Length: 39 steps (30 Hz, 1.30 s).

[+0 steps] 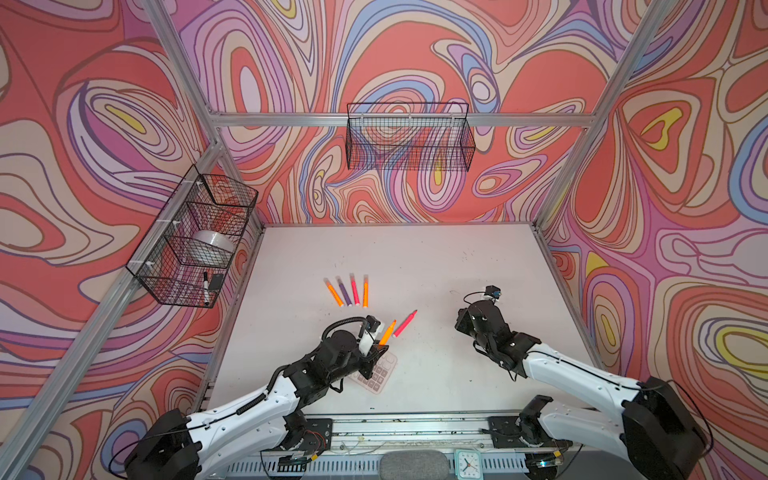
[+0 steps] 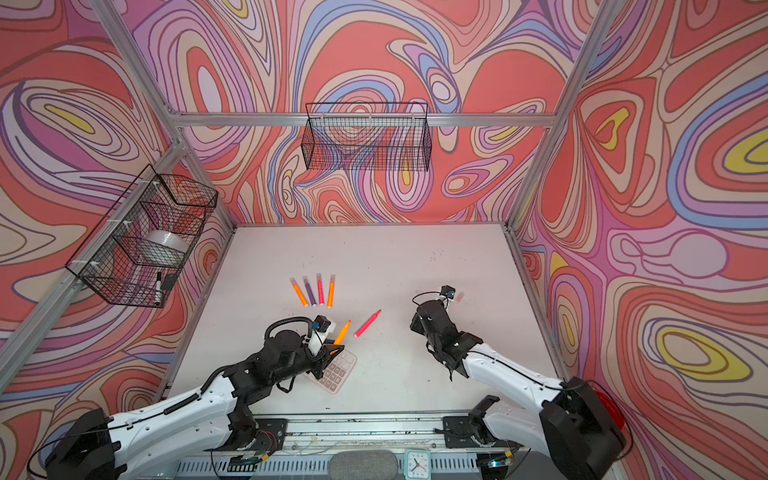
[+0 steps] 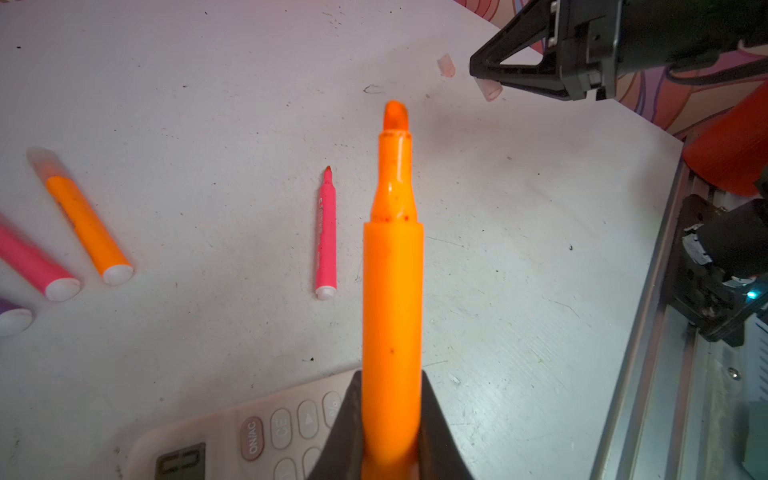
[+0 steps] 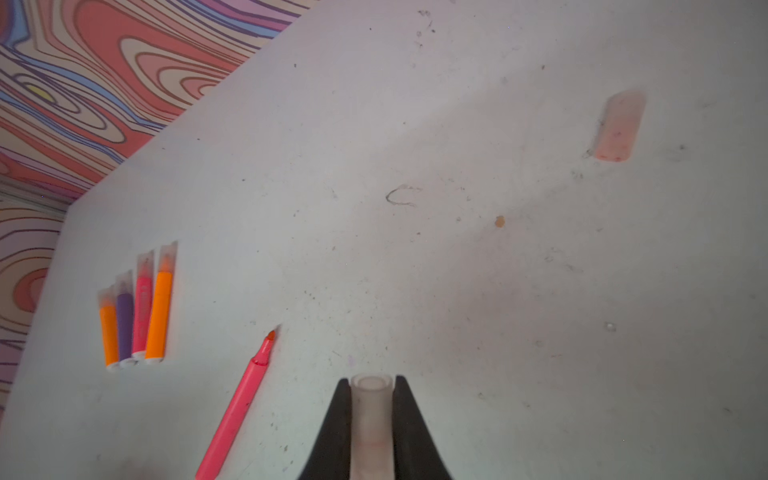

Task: Insert the pens into the pen caps
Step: 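Lift the translucent cap with the right gripper toward the orange marker tip, then align the held cap above the orange marker tip with the right gripper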

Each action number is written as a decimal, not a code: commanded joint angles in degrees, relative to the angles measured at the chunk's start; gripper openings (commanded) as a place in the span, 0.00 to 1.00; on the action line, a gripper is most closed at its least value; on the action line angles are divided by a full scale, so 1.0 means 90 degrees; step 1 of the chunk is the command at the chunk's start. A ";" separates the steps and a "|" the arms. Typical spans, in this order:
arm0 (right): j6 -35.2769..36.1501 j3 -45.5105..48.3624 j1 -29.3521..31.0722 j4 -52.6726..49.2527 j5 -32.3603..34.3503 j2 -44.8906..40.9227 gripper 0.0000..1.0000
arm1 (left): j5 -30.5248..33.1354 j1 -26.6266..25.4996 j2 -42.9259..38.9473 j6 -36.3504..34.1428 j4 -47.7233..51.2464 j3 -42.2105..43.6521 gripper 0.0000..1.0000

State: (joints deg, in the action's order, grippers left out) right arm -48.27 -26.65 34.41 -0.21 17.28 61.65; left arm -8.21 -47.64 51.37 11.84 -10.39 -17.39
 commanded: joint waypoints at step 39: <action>-0.1333 0.1078 0.0541 0.4173 -0.1348 0.0635 0.00 | -0.0715 -0.0860 0.3674 0.1294 -0.2724 -0.1183 0.00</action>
State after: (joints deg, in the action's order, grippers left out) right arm -60.16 -16.10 39.00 34.52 5.45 66.70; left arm -13.96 -55.16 83.05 22.35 -31.24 -27.03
